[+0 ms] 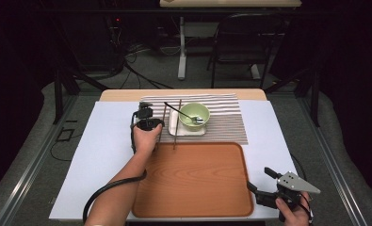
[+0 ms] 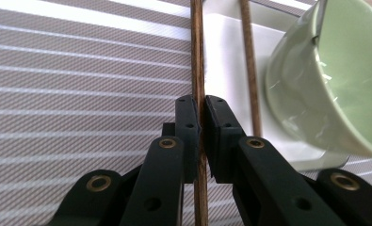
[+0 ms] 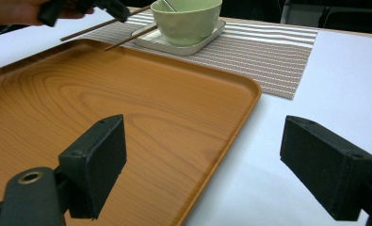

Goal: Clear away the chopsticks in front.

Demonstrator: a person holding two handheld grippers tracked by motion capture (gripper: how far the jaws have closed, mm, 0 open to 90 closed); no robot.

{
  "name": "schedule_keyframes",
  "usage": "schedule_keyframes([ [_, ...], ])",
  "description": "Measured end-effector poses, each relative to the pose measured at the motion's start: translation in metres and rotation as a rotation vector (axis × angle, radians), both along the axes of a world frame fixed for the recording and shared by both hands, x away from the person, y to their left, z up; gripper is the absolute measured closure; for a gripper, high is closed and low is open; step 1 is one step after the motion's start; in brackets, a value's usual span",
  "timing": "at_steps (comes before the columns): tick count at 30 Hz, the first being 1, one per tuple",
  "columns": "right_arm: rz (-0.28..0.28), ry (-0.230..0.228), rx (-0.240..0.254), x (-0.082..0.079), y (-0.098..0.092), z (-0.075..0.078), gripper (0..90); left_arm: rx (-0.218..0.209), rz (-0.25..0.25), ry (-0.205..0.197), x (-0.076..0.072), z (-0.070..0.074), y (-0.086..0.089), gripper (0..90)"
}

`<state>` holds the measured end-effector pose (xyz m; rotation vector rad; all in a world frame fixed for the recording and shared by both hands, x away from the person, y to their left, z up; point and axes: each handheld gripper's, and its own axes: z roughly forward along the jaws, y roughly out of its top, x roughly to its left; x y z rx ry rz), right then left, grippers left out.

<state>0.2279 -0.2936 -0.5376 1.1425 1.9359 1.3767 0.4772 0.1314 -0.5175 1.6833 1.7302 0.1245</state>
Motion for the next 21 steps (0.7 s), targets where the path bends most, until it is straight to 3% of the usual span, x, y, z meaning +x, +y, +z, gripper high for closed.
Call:
schedule_keyframes([
  [3, -0.003, 0.001, -0.002, 0.000, 0.000, 0.000, 14.7, -0.013, 0.004, -0.012, -0.012, 0.004, 0.011, 84.7],
  [6, -0.005, 0.005, -0.002, 0.001, 0.001, -0.001, 14.7, -0.066, 0.005, -0.013, -0.025, 0.006, 0.021, 84.7],
  [10, -0.008, 0.007, -0.003, 0.001, 0.001, -0.001, 14.7, -0.105, 0.009, -0.021, -0.043, 0.007, 0.031, 84.7],
  [11, -0.007, 0.006, -0.003, 0.001, 0.000, -0.001, 14.7, -0.125, 0.015, -0.021, -0.053, 0.007, 0.035, 84.7],
  [12, -0.007, 0.006, -0.003, 0.001, 0.000, -0.001, 14.7, -0.125, 0.015, -0.021, -0.053, 0.007, 0.035, 84.7],
  [15, -0.010, 0.010, -0.001, 0.001, 0.000, -0.001, 14.7, -0.117, 0.026, -0.021, -0.074, 0.004, 0.038, 84.7],
  [21, -0.008, 0.010, 0.001, 0.001, 0.000, -0.001, 14.7, -0.122, 0.033, -0.016, -0.100, -0.002, 0.039, 84.7],
])
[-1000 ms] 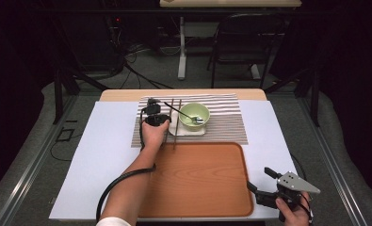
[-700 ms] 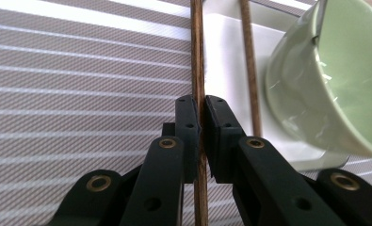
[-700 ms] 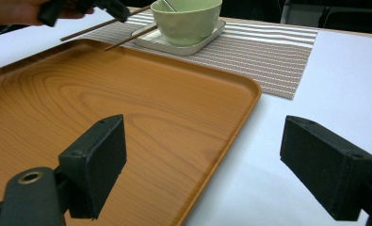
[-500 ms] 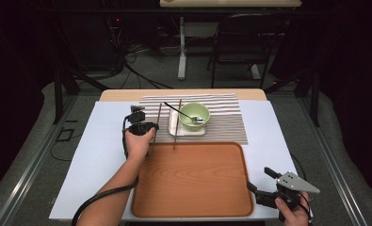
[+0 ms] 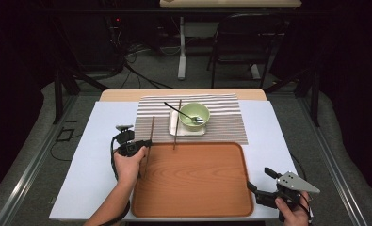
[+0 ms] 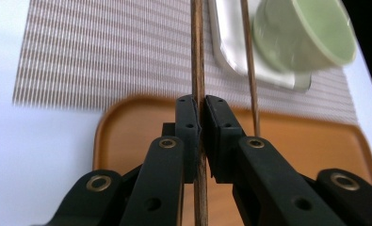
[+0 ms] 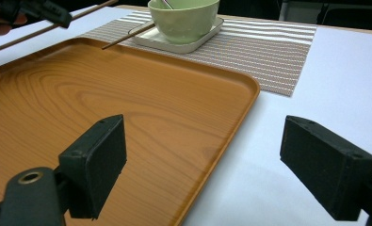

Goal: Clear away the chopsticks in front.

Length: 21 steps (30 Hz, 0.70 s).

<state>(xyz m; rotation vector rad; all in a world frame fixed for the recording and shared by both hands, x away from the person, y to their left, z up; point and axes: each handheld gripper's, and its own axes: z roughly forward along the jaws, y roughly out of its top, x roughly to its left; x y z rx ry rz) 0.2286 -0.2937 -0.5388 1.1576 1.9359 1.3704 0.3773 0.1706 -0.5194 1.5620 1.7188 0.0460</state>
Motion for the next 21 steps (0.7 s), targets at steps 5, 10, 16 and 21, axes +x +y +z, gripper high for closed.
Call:
schedule_keyframes([
  [5, -0.001, 0.001, 0.002, 0.000, 0.000, 0.000, 14.7, 0.067, -0.006, 0.009, -0.025, -0.007, -0.003, 84.6],
  [10, -0.002, 0.004, 0.005, 0.000, 0.000, 0.000, 14.7, 0.103, -0.022, -0.002, -0.040, -0.007, -0.006, 84.6],
  [16, -0.001, -0.003, 0.003, -0.001, -0.001, 0.000, 14.7, 0.171, -0.038, -0.018, -0.062, -0.010, -0.010, 84.6],
  [21, 0.004, -0.002, 0.004, -0.001, 0.000, 0.000, 14.7, 0.175, -0.027, -0.009, -0.070, -0.013, -0.007, 84.6],
])
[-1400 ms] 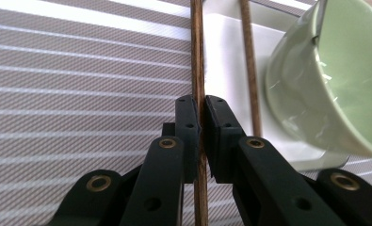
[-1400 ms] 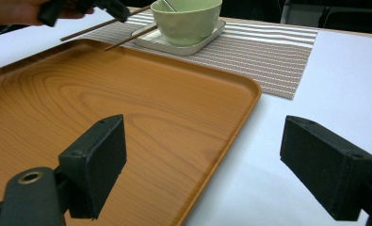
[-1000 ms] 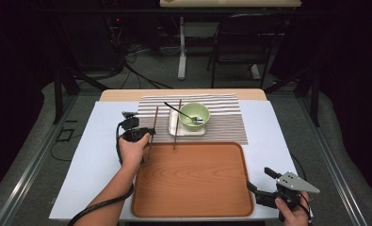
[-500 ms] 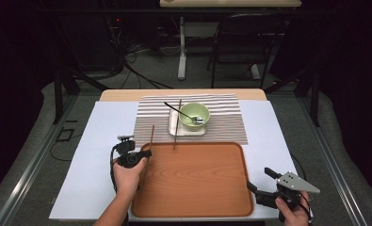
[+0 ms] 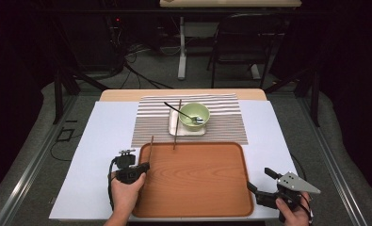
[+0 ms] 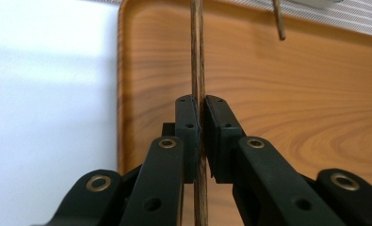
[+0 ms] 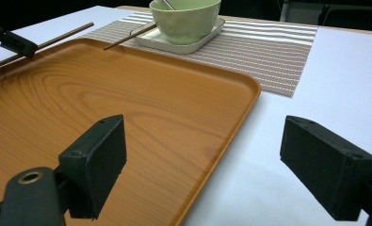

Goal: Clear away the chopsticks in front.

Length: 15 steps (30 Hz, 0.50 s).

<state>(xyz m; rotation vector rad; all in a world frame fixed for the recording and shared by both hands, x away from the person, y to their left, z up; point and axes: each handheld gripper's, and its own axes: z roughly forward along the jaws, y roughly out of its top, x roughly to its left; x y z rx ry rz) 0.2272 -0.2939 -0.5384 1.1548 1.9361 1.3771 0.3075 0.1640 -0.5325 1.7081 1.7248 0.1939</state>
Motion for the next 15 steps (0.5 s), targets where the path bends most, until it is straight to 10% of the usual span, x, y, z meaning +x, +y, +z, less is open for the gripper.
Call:
schedule_keyframes([
  [15, 0.002, -0.007, -0.003, -0.0005, -0.0001, 0.0007, 14.7, 0.039, 0.009, 0.038, -0.0091, -0.0079, 0.0004, 84.6],
])
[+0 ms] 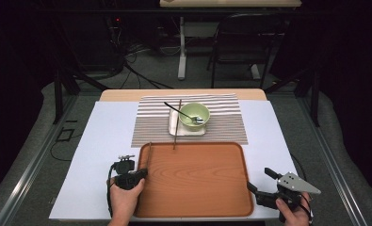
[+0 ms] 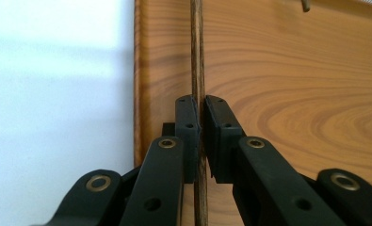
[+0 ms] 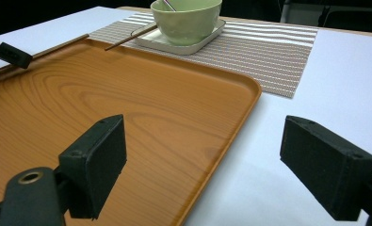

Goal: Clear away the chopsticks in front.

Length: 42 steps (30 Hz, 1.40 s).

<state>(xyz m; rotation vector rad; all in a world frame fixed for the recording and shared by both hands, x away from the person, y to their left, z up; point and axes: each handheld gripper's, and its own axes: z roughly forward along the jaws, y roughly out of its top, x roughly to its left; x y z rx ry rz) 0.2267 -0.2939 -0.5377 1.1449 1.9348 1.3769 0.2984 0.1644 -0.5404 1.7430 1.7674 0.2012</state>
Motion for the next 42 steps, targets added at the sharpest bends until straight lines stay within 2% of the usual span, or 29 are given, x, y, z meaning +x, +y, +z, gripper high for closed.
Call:
schedule_keyframes([
  [15, 0.002, 0.000, 0.001, 0.000, 0.000, 0.000, 14.7, 0.000, 0.031, 0.013, 0.000, -0.003, 0.007, 84.3],
  [29, 0.002, 0.001, 0.002, 0.000, 0.000, 0.000, 14.7, -0.010, 0.021, 0.015, -0.003, -0.003, 0.008, 82.4],
  [37, 0.002, 0.000, 0.001, -0.001, 0.000, 0.000, 14.7, -0.030, 0.017, -0.002, -0.003, 0.000, 0.010, 78.0],
  [42, 0.002, 0.001, 0.002, 0.000, 0.000, 0.000, 14.7, -0.056, 0.002, -0.023, -0.002, 0.002, 0.010, 69.0],
])
